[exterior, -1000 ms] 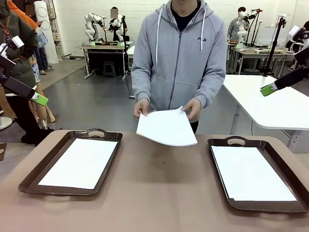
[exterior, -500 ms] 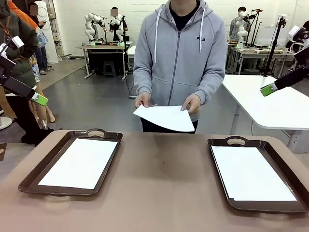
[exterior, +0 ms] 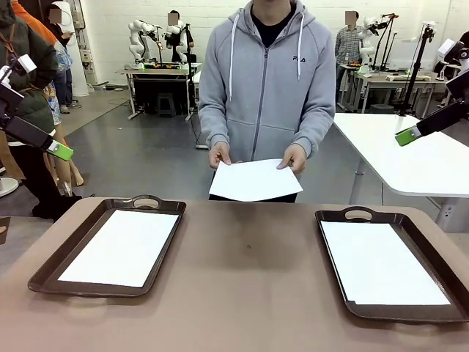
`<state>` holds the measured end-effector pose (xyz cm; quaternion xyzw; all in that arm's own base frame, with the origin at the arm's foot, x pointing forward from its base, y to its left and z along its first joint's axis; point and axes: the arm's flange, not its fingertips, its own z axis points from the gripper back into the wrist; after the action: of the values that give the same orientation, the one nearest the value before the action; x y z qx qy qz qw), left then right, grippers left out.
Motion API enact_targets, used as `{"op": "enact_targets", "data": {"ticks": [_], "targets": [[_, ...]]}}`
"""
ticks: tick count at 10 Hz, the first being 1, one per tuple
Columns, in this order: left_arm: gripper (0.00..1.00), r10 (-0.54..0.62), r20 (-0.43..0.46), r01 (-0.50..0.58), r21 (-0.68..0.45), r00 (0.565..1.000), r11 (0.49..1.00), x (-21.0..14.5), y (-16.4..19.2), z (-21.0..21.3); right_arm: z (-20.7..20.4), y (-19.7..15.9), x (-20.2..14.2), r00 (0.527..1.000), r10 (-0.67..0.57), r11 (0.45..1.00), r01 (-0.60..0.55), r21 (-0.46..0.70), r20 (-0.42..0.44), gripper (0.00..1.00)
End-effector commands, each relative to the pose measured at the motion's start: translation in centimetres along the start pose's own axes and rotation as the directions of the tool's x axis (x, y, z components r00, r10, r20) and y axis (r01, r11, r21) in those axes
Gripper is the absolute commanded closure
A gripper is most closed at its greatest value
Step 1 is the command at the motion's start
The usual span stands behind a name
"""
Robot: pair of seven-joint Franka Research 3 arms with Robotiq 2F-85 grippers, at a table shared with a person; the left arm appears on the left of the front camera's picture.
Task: Sort the A4 documents.
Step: Receive the A4 Paper.
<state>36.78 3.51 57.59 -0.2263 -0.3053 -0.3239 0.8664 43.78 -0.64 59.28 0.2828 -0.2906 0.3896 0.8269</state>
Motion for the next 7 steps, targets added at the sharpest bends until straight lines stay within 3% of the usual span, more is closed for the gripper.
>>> {"op": "enact_targets", "data": {"ticks": [1, 7], "targets": [[0.00, 0.001, -0.003, -0.001, 0.006, 1.000, 1.000, 0.01, -0.08, -0.02, -0.01, 0.12, -0.02, 1.000, 0.009, 1.000, -0.009, 0.012, 0.008, 0.00], [0.00, 0.001, -0.003, -0.001, 0.006, 1.000, 1.000, 0.01, -0.08, -0.02, -0.01, 0.12, -0.02, 1.000, 0.009, 1.000, -0.009, 0.012, 0.008, 0.00]]}}
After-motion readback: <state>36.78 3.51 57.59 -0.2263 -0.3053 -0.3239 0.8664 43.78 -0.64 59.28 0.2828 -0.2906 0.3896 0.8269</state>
